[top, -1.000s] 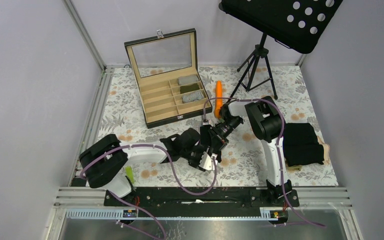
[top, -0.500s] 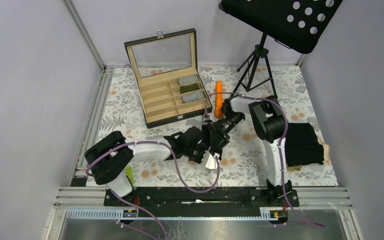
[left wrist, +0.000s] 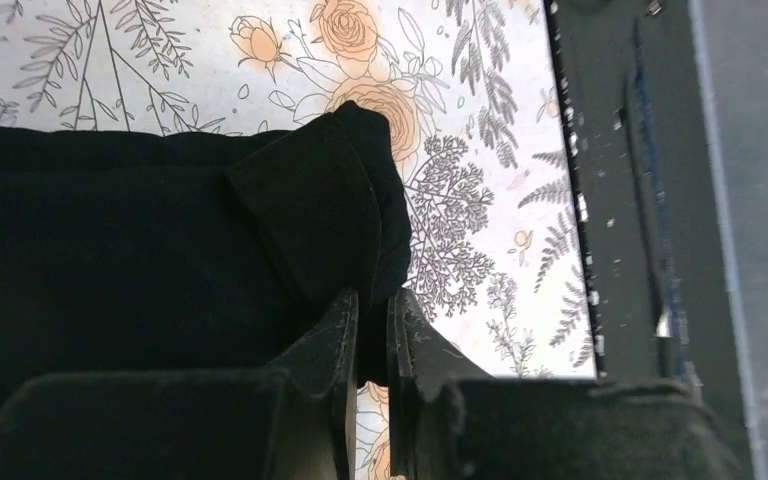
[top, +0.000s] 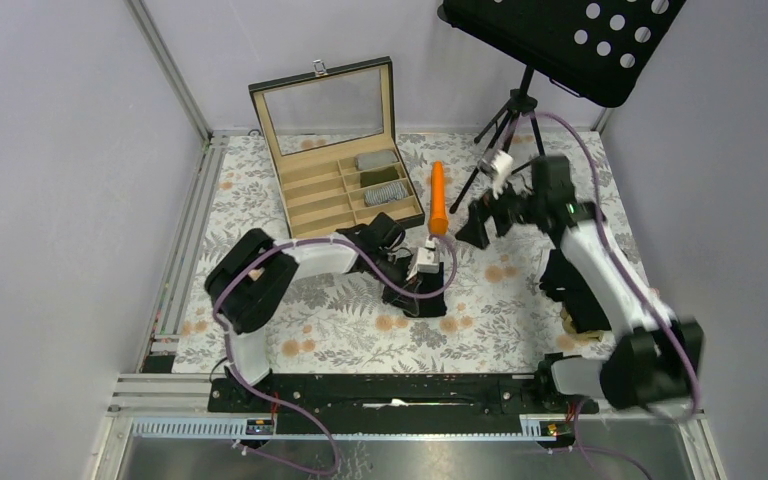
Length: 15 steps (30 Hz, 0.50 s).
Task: Roll the underwear
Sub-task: Roll the underwear to the center of the board.
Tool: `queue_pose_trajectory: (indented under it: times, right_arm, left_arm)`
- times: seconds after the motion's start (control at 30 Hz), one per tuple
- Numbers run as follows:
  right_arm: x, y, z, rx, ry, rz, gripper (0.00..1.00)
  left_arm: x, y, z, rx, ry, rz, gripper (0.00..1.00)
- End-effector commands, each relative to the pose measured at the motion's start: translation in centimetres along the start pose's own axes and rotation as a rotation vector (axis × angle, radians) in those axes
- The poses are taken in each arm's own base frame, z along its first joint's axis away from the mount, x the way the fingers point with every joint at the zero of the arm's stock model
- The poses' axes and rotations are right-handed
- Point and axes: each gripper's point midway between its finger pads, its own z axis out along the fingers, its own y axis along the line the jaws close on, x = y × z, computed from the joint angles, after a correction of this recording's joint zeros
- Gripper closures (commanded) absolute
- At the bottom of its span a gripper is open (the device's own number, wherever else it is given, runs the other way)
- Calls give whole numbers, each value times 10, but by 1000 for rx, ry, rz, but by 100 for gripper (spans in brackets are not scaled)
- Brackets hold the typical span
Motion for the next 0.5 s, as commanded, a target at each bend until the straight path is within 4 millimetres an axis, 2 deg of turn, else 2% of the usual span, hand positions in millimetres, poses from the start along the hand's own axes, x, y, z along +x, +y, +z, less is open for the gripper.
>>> queue_pose_trajectory:
  times: [0.0,0.03,0.07,0.13,0.17,0.23,0.33,0.47]
  right_arm:
    - [6,-10,-7,196,-219,-101,0]
    - [25,-5,-5,182,-179,-110,1]
    - [46,-2,-4,174,-125,-114,7]
    - [85,2,-4,168,-22,-140,27]
    - [101,7,-4,143,21,-186,36]
    - [124,19,-7,81,68,-287,45]
    - [137,38,0,17,83,-422,46]
    - [141,71,29,-80,137,-596,43]
  left_arm:
    - [-3,-18,-1,231,-58,-212,100]
    - [0,-17,0,252,-54,-240,100]
    - [2,-16,1,269,-54,-251,100]
    - [7,-12,1,287,-55,-288,100]
    - [10,-9,1,291,-55,-304,100]
    - [15,-3,0,297,-54,-346,100]
    - [19,7,-1,293,-56,-389,100]
    - [19,16,3,286,-58,-412,100]
